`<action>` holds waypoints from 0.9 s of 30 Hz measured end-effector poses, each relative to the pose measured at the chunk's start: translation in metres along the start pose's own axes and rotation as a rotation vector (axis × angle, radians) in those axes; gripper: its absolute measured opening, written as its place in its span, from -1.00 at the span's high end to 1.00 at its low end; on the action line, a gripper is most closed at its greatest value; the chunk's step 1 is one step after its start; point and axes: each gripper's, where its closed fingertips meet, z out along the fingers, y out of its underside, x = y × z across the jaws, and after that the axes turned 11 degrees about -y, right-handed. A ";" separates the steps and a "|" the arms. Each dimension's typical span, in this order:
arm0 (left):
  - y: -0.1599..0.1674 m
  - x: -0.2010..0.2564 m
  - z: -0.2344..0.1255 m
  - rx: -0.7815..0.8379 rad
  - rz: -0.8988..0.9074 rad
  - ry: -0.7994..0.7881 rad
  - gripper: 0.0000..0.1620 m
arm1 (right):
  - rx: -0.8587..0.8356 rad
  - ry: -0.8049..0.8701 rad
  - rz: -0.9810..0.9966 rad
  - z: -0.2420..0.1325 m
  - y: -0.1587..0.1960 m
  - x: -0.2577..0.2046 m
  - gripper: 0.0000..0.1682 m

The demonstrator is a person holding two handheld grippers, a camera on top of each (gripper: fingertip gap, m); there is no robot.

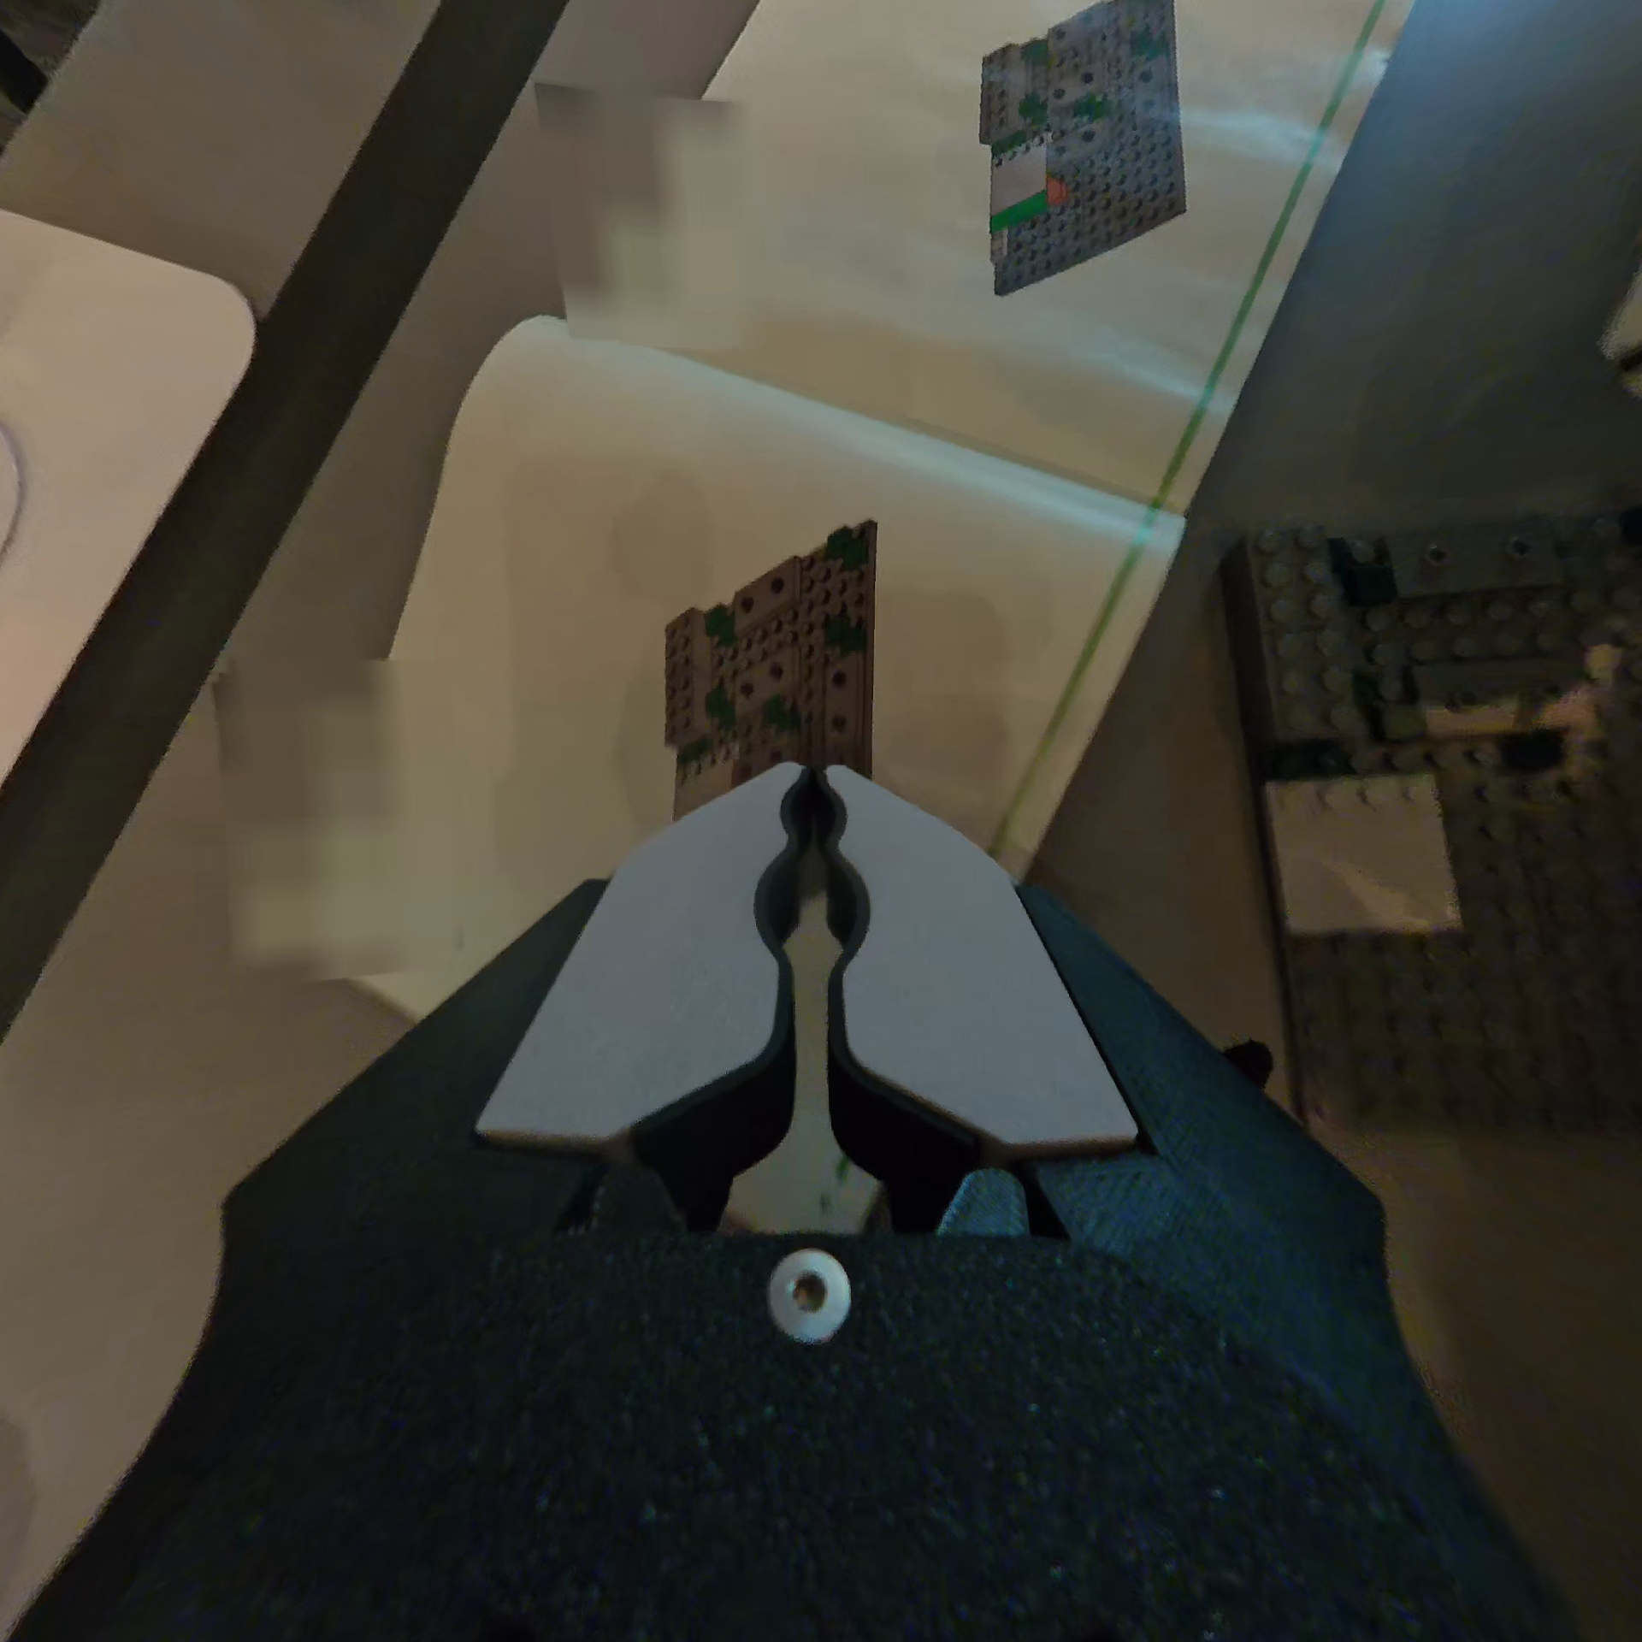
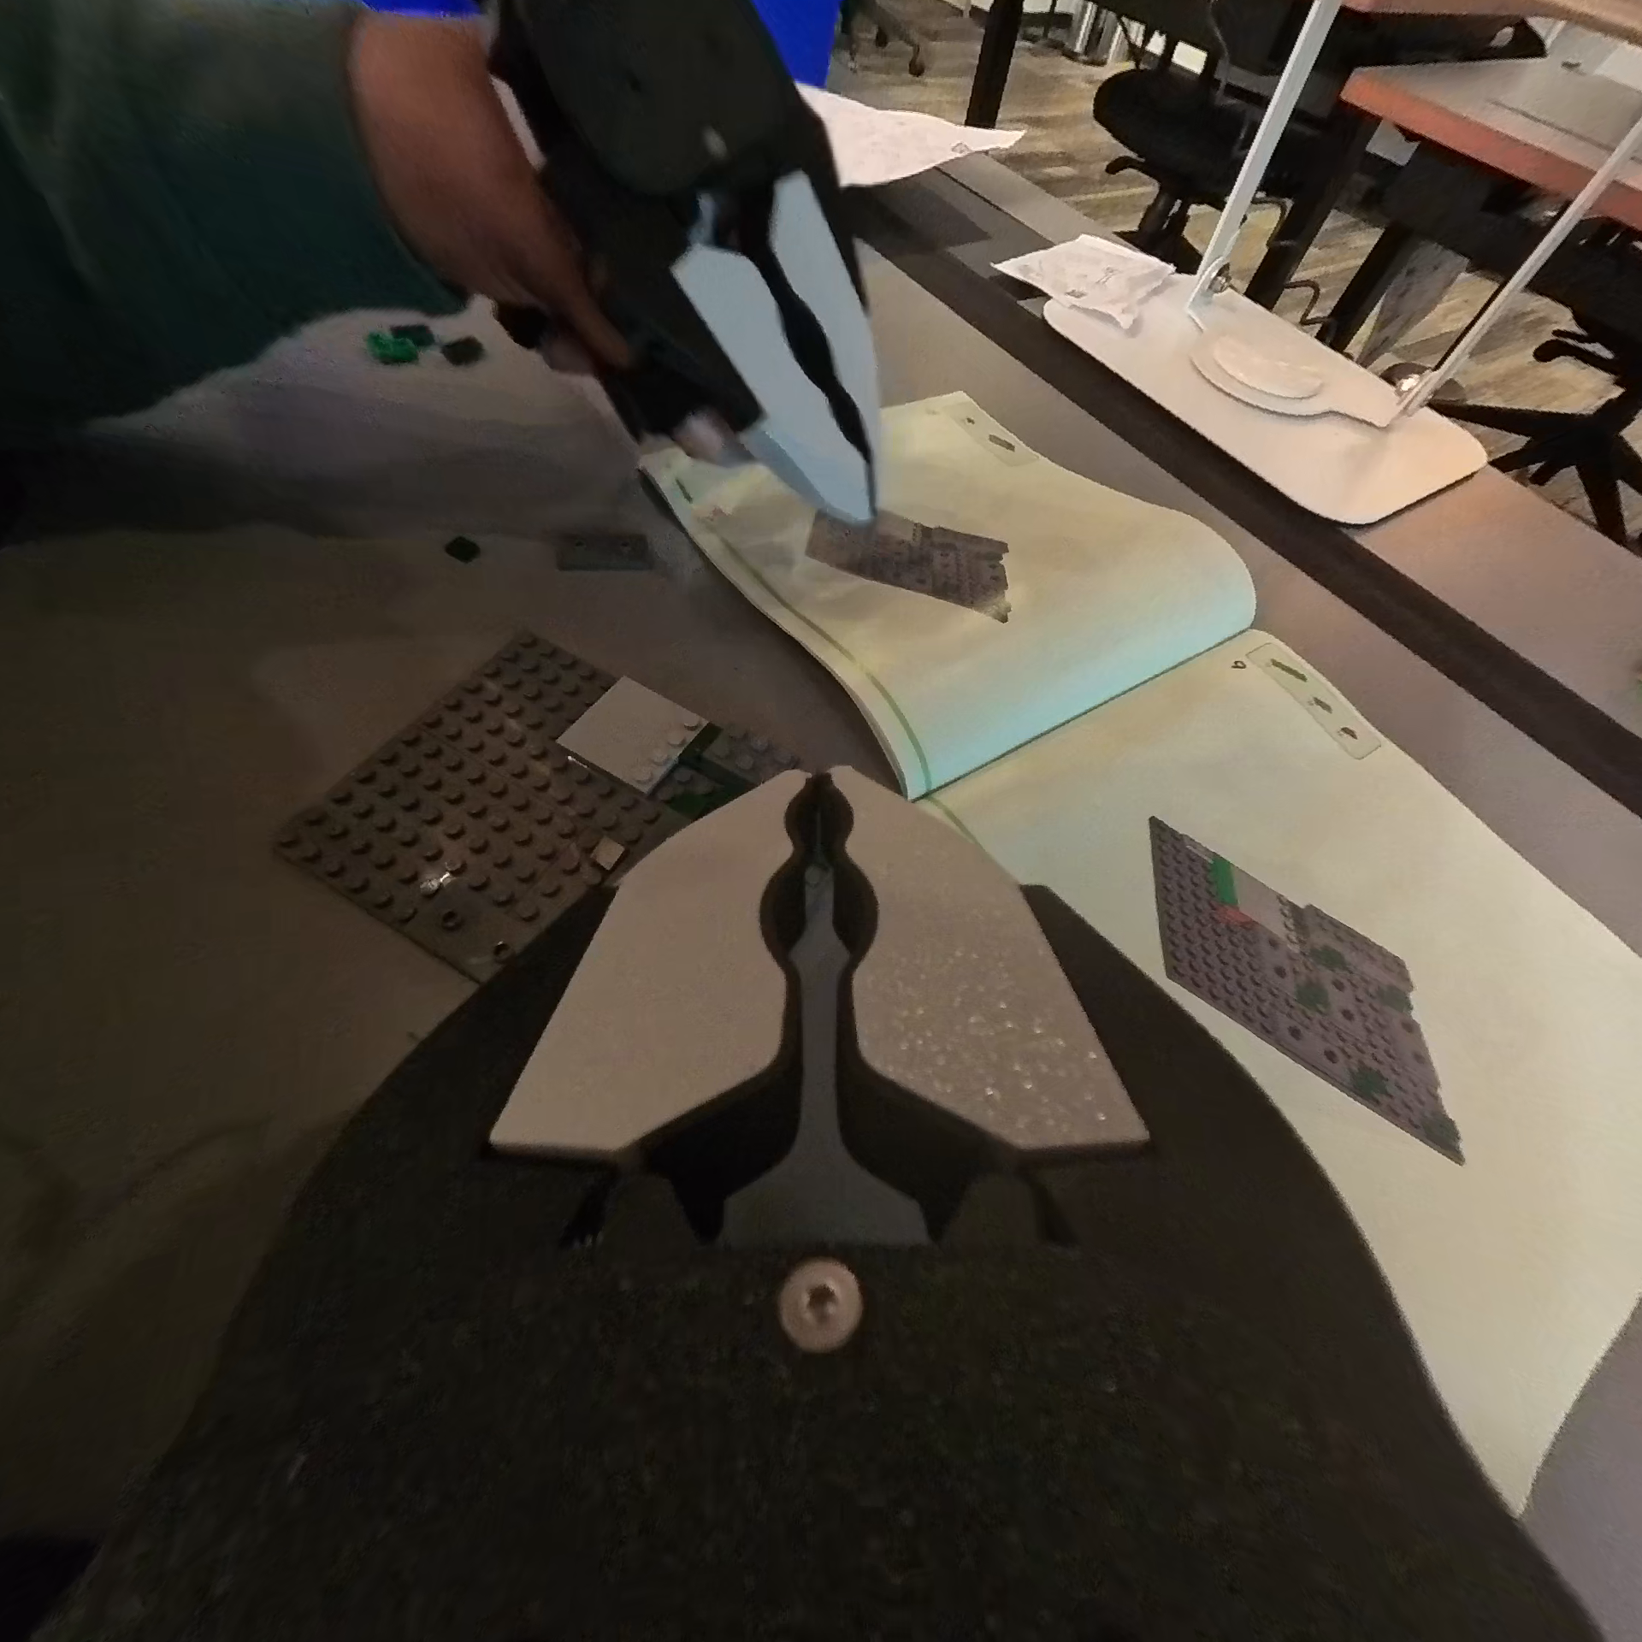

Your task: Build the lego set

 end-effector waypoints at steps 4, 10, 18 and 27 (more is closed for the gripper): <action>0.012 0.003 -0.026 -0.020 -0.022 -0.012 1.00 | 0.006 -0.001 -0.004 -0.001 -0.002 -0.001 1.00; 0.044 0.030 -0.070 -0.032 -0.075 0.043 1.00 | 0.011 -0.003 -0.018 -0.002 -0.005 -0.003 1.00; 0.086 0.063 -0.092 -0.101 -0.151 0.078 0.77 | 0.024 0.044 -0.043 -0.012 -0.013 0.002 1.00; 0.092 0.073 -0.082 -0.115 -0.154 0.077 0.86 | 0.020 0.065 -0.066 -0.014 -0.016 -0.001 1.00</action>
